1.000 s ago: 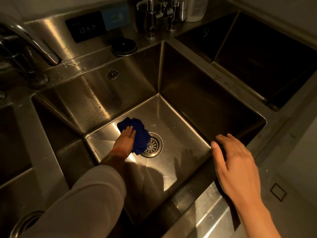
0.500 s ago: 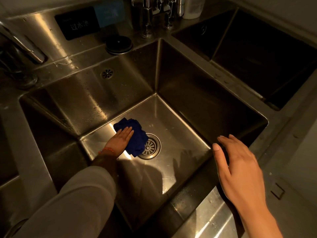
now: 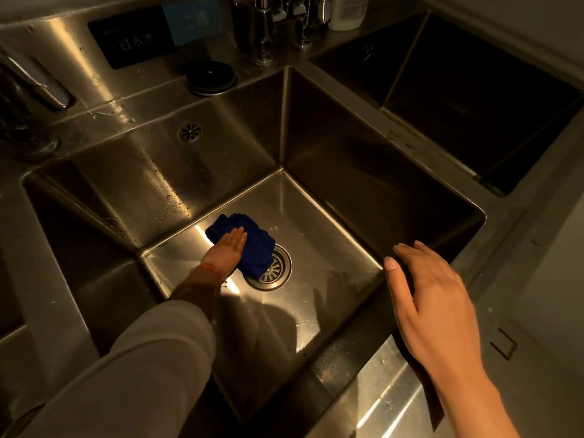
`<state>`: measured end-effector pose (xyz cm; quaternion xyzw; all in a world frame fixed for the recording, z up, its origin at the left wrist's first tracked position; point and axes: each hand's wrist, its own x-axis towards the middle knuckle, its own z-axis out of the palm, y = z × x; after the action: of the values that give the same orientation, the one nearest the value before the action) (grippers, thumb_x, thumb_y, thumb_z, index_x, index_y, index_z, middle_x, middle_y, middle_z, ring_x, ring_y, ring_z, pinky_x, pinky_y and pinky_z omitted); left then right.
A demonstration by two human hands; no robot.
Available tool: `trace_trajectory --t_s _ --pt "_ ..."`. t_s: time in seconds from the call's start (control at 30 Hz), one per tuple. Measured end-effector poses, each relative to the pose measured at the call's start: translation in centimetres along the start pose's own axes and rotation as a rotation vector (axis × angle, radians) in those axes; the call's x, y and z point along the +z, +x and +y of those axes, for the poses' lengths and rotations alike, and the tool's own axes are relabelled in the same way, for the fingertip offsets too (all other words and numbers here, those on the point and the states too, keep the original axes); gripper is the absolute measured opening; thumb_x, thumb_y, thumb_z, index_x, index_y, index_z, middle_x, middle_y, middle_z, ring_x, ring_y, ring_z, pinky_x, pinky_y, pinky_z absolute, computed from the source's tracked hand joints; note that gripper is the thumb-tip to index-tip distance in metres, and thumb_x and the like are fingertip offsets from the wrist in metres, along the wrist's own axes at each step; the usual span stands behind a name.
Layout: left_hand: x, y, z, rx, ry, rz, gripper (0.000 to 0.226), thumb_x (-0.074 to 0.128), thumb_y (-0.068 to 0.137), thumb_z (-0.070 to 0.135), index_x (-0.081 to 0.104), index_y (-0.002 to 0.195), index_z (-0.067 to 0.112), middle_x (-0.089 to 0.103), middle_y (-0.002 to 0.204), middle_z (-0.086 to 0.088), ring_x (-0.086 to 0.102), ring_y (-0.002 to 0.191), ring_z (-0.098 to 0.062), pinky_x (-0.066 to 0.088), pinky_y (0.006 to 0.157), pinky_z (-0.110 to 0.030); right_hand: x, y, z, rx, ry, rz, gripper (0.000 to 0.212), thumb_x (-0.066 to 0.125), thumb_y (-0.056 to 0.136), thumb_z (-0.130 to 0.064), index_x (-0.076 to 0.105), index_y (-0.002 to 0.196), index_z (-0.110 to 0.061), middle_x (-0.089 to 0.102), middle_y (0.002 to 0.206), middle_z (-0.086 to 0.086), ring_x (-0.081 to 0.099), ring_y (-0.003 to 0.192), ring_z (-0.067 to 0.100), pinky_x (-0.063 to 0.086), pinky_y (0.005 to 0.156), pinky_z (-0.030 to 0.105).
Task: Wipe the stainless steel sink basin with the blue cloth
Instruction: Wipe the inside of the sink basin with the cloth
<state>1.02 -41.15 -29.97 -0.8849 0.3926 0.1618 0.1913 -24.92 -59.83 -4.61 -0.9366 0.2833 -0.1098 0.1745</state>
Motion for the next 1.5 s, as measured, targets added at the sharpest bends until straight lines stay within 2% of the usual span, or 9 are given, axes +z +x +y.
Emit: trace_trajectory --t_s 0.27,0.4,0.63,0.87,0.97,1.07,1.3,1.5 --pt "-0.9 0.9 1.0 -0.04 -0.028 0.0 0.059 0.034 0.102 0.007 0.002 0.15 -0.005 0.007 0.158 -0.024 0.013 0.147 -0.032 0.014 0.12 -0.035 -0.1 -0.1 0.0 0.005 0.008 -0.003 0.055 0.027 0.089 -0.048 0.056 0.123 -0.016 0.059 0.126 0.005 0.043 0.127 0.018 0.031 0.104 0.039" --pt "-1.5 0.7 1.2 -0.058 -0.07 0.01 0.059 0.036 0.102 0.006 0.006 0.151 -0.004 0.01 0.158 -0.022 0.018 0.146 -0.03 0.024 0.119 -0.035 -0.1 -0.1 0.1 -0.007 0.02 0.007 0.053 0.029 0.09 -0.046 0.057 0.122 -0.015 0.06 0.124 0.005 0.044 0.126 0.019 0.032 0.102 0.038" --pt "-2.2 0.0 1.6 -0.099 -0.127 0.025 0.058 0.039 0.101 0.006 0.011 0.151 -0.002 0.014 0.158 -0.021 0.023 0.145 -0.029 0.033 0.112 -0.034 0.0 -0.1 0.0 -0.011 0.014 0.026 0.051 0.031 0.091 -0.045 0.058 0.12 -0.013 0.061 0.122 0.006 0.046 0.125 0.019 0.031 0.1 0.034" --pt "-3.6 -1.1 1.9 -0.14 -0.165 0.036 0.06 0.045 0.099 0.01 0.015 0.15 0.0 0.021 0.156 -0.019 0.033 0.141 -0.027 0.042 0.106 -0.034 -0.1 -0.1 0.0 -0.006 0.018 0.023 0.051 0.032 0.091 -0.044 0.058 0.12 -0.013 0.061 0.122 0.006 0.046 0.125 0.02 0.033 0.102 0.038" --pt "-4.9 -1.6 2.1 -0.154 -0.182 0.019 0.066 0.051 0.097 0.012 0.014 0.15 0.0 0.02 0.156 -0.019 0.036 0.139 -0.028 0.044 0.106 -0.036 -0.2 -0.1 -0.2 0.004 0.026 0.015 0.049 0.032 0.095 -0.046 0.058 0.12 -0.013 0.061 0.123 0.007 0.045 0.125 0.021 0.034 0.102 0.042" --pt "-6.5 -2.2 2.1 -0.157 -0.198 0.017 0.072 0.056 0.094 0.013 0.012 0.15 0.0 0.021 0.155 -0.018 0.038 0.137 -0.028 0.044 0.105 -0.036 -0.4 -0.1 -0.4 0.007 0.028 0.006 0.051 0.032 0.09 -0.045 0.059 0.12 -0.012 0.061 0.123 0.008 0.045 0.125 0.022 0.034 0.103 0.043" --pt "-9.4 -4.3 1.9 -0.149 -0.221 0.161 0.063 0.047 0.097 0.011 0.015 0.151 0.002 0.024 0.155 -0.017 0.043 0.135 -0.025 0.042 0.104 -0.029 -0.9 -0.4 -0.5 -0.01 0.008 -0.034 0.048 0.037 0.09 -0.04 0.058 0.121 -0.009 0.06 0.124 0.01 0.044 0.127 0.023 0.033 0.105 0.043" --pt "-11.0 -6.9 1.7 -0.14 -0.254 0.254 0.056 0.039 0.099 0.006 0.016 0.15 0.002 0.023 0.156 -0.016 0.04 0.137 -0.022 0.04 0.105 -0.026 -1.2 -0.4 -0.7 -0.043 -0.021 -0.051 0.037 0.049 0.092 -0.029 0.059 0.119 -0.006 0.061 0.122 0.012 0.046 0.125 0.026 0.036 0.105 0.046"
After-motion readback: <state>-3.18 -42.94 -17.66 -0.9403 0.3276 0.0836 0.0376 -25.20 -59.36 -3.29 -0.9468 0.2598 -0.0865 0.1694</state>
